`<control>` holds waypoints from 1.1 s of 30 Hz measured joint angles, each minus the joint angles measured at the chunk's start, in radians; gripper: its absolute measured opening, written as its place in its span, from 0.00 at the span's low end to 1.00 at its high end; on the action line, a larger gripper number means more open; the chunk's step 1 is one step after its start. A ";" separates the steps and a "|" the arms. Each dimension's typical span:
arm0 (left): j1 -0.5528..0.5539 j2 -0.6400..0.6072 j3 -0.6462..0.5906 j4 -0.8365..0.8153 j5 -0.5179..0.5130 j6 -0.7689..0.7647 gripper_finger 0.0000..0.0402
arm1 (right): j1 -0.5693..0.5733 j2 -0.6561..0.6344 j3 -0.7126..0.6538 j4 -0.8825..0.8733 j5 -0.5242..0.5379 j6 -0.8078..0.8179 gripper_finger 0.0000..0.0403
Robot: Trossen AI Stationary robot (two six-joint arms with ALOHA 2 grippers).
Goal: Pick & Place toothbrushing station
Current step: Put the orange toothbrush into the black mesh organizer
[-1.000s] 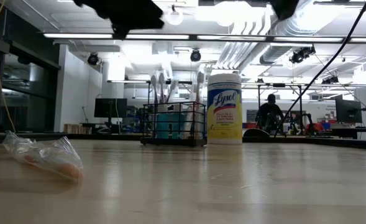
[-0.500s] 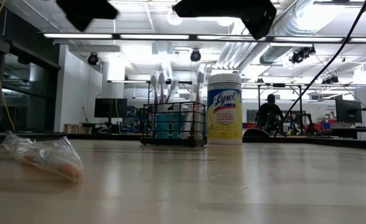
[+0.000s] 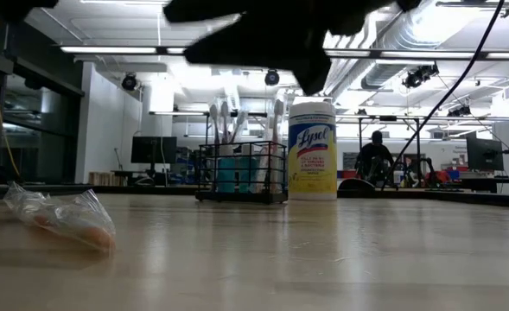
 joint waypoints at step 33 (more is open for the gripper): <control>-0.110 0.001 -0.151 -0.004 -0.152 -0.271 0.33 | 0.001 0.178 0.001 0.205 -0.078 0.050 0.35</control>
